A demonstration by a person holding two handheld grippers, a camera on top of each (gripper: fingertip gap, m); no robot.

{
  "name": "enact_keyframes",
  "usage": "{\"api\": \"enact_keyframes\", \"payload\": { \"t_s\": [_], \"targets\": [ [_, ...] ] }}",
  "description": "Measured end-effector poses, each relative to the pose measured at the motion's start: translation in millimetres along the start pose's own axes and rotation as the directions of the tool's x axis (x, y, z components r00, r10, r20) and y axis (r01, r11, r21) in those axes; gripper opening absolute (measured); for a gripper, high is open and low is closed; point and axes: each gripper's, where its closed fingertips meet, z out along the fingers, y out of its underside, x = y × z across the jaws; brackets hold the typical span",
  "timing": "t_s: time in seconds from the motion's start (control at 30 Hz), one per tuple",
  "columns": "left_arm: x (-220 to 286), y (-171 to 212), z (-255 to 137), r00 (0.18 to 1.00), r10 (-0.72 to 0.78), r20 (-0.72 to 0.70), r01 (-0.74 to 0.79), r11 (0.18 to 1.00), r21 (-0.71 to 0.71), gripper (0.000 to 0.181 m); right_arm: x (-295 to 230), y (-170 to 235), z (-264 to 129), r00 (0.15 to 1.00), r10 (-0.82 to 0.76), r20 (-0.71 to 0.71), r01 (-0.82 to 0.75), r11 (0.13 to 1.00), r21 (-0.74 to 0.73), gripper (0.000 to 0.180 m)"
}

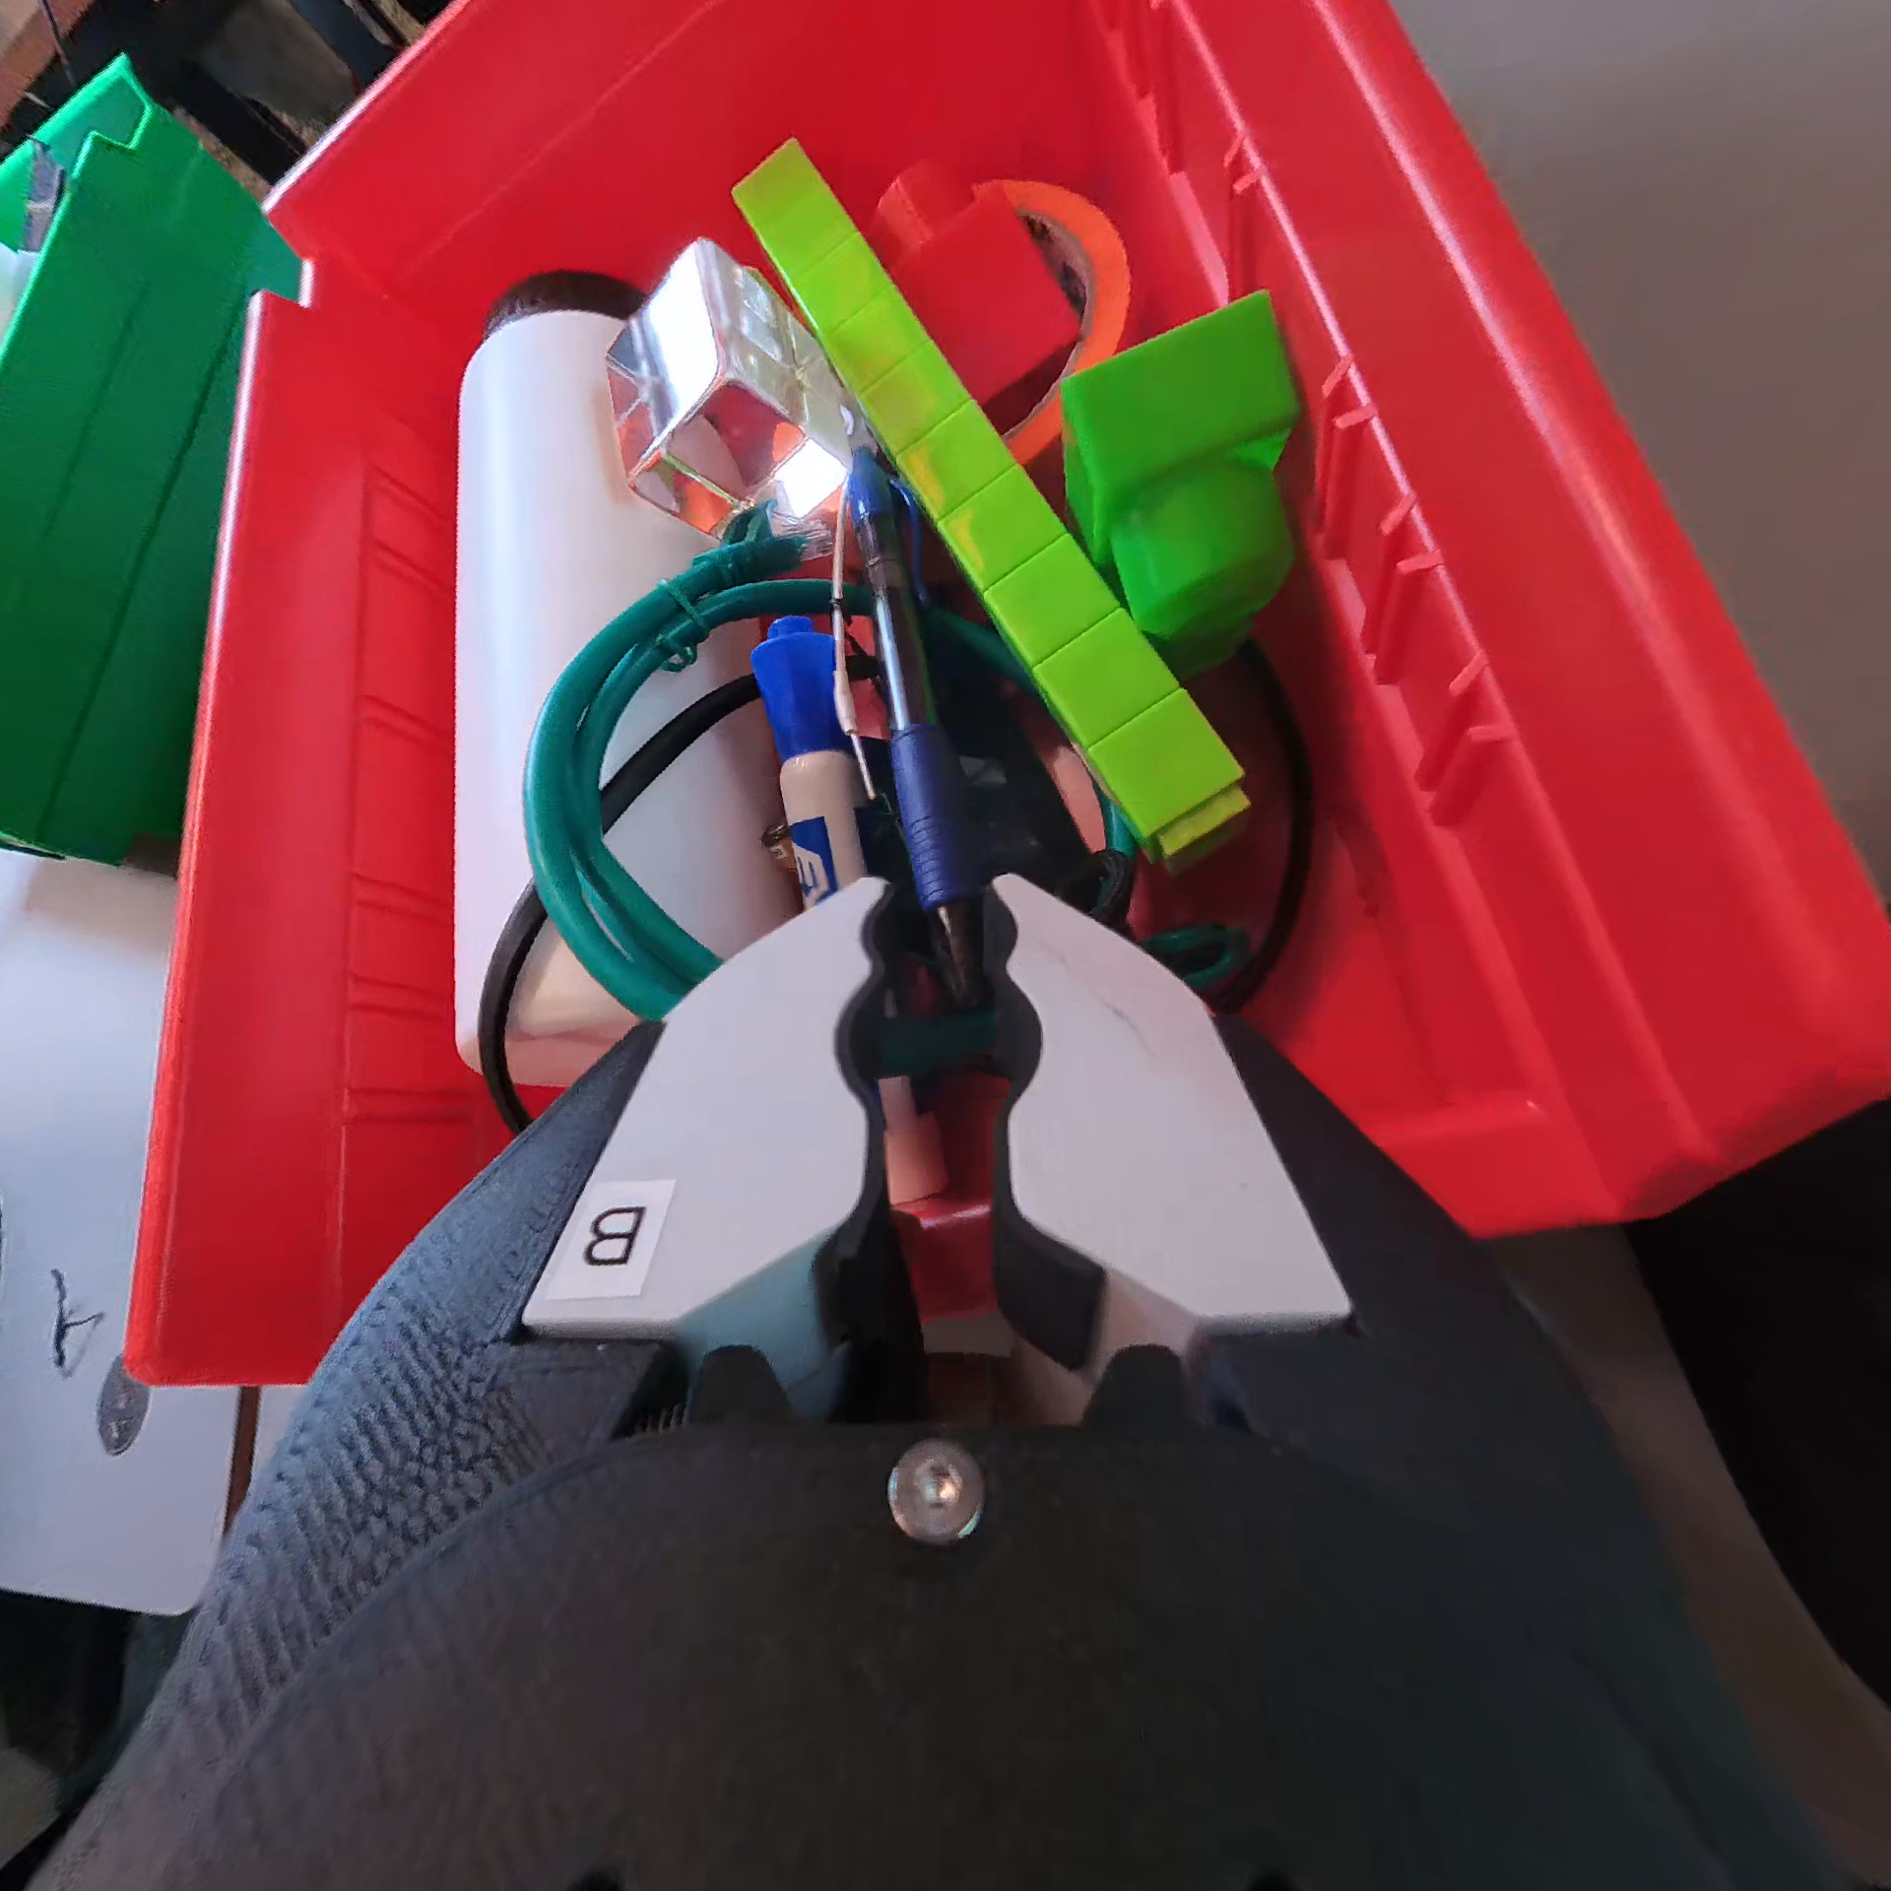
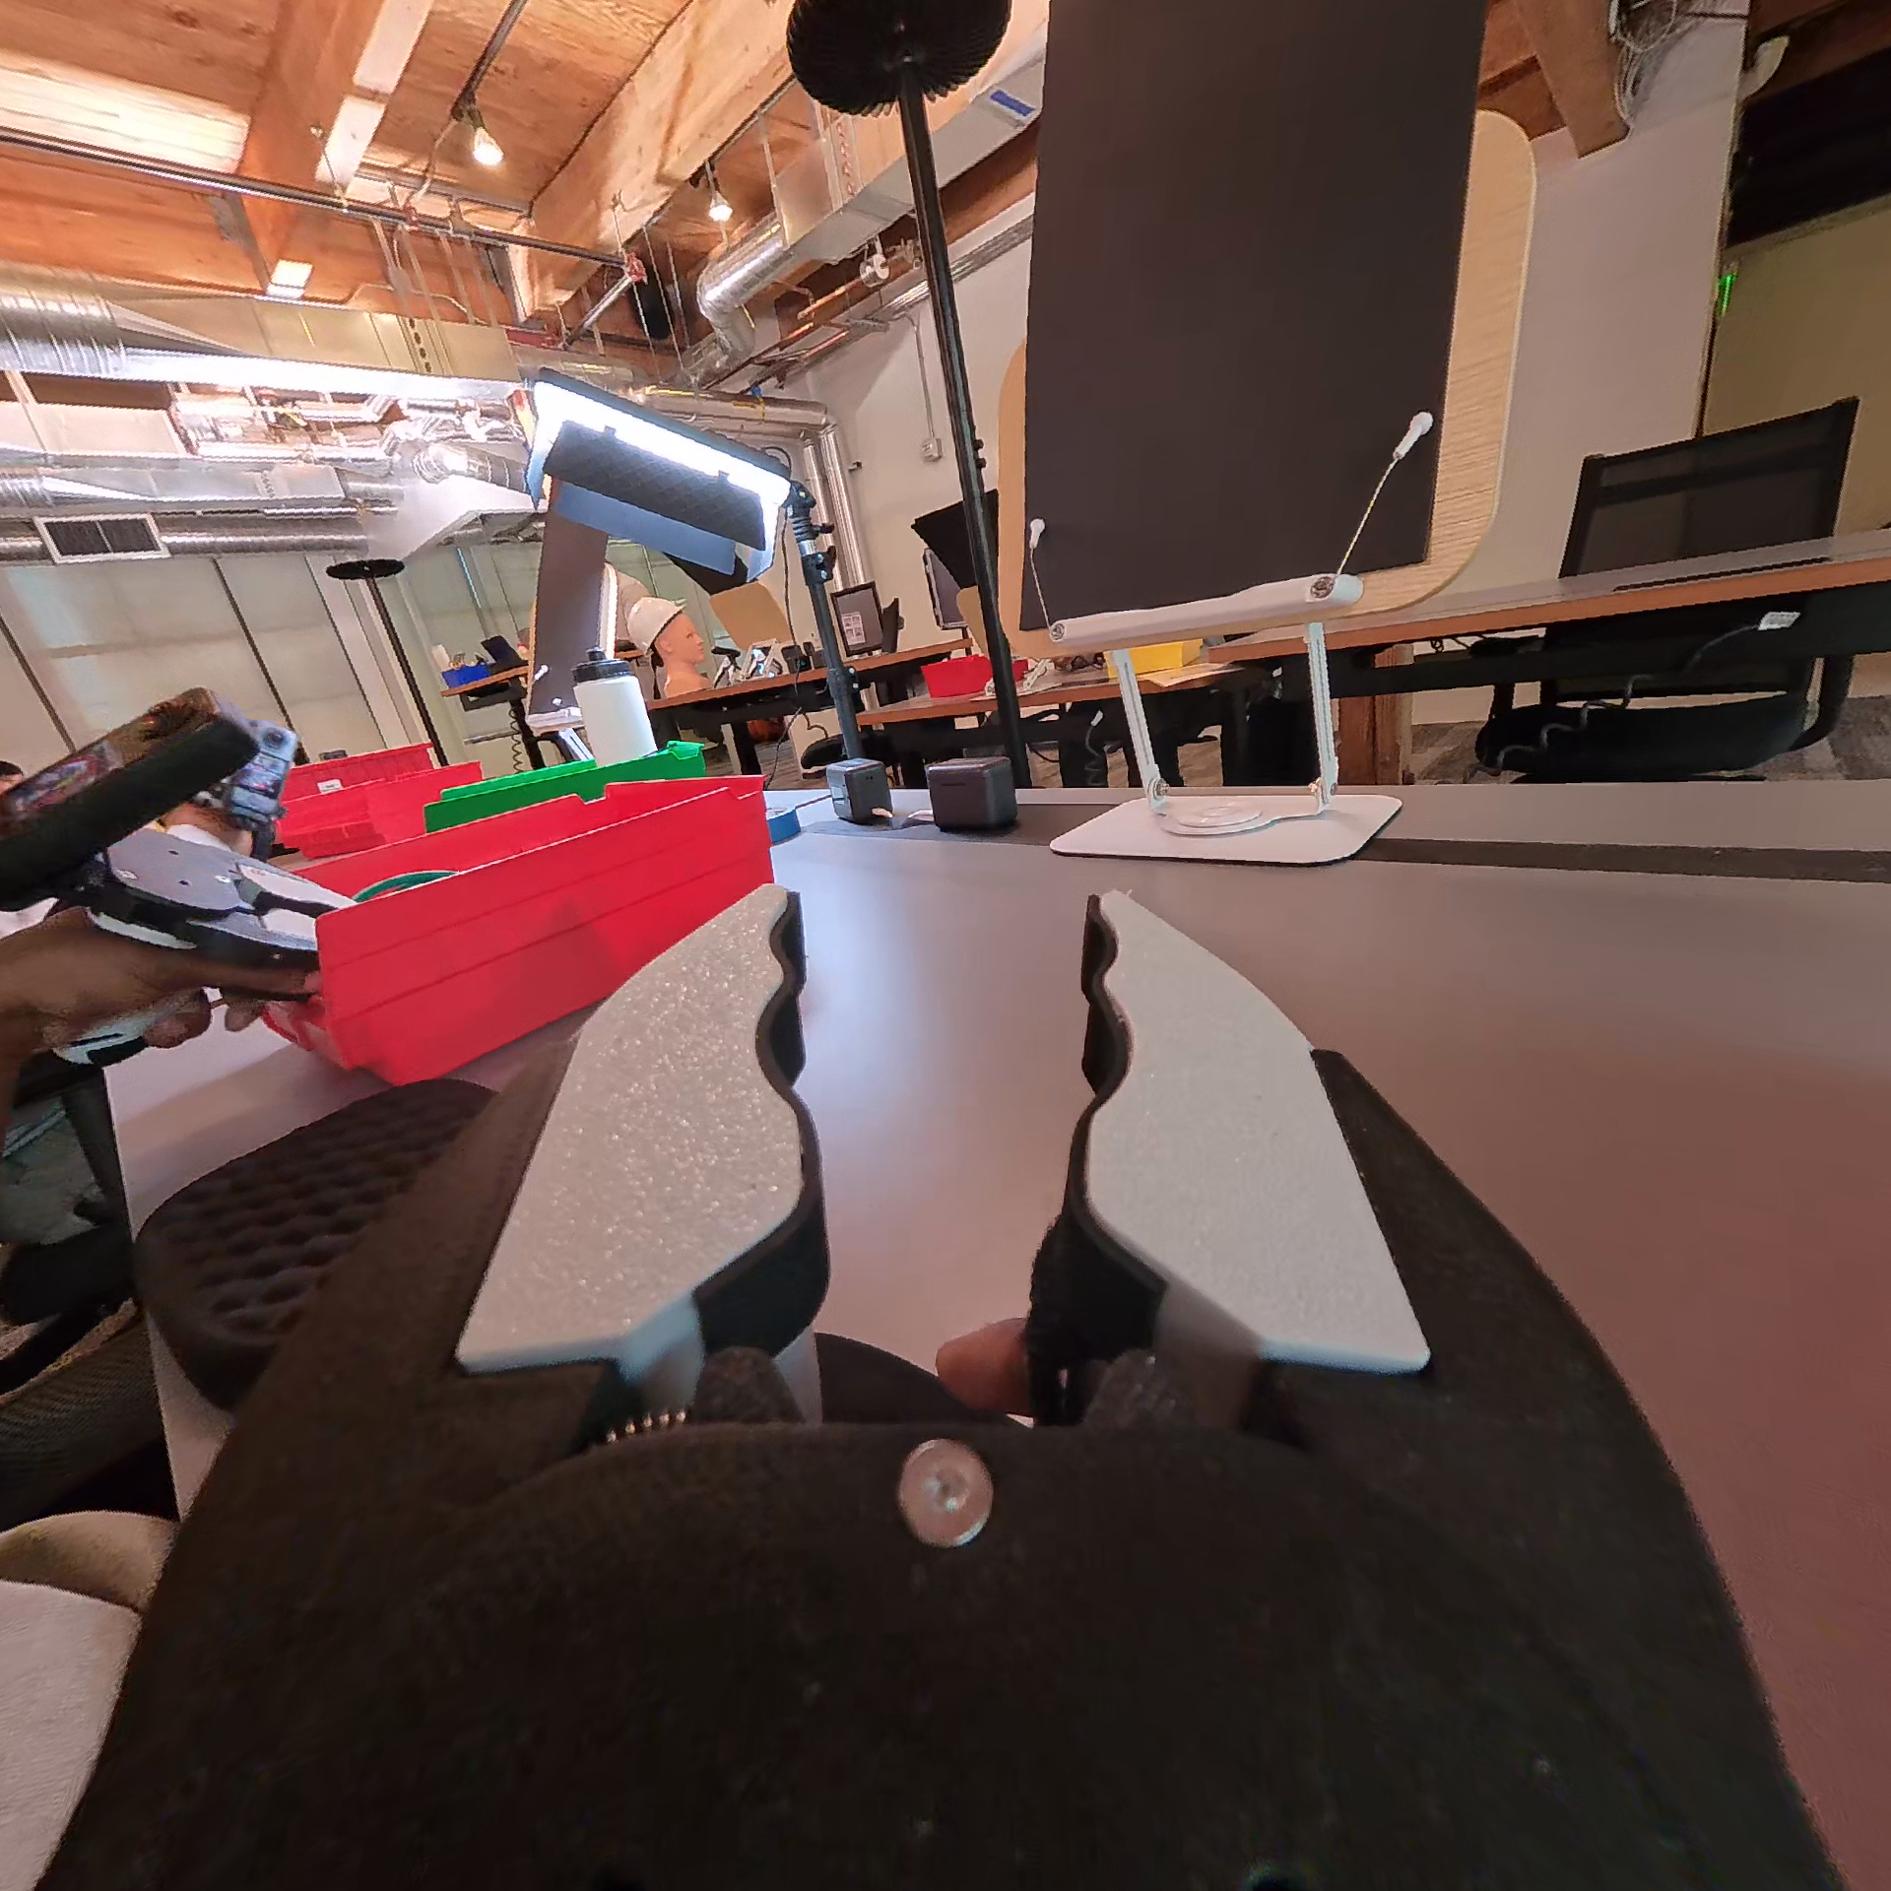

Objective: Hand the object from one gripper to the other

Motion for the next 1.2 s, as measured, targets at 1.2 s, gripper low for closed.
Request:
{"api": "enact_keyframes", "payload": {
  "t_s": [1.2],
  "targets": [
    [209.8,-144.0,-201.1,0.384,0.400,-0.832,0.840,0.223,0.495,0.011,-120.2,-19.2,-0.7,0.869,0.192,0.455,-0.225,0.974,0.019,0.035]
  ]
}}
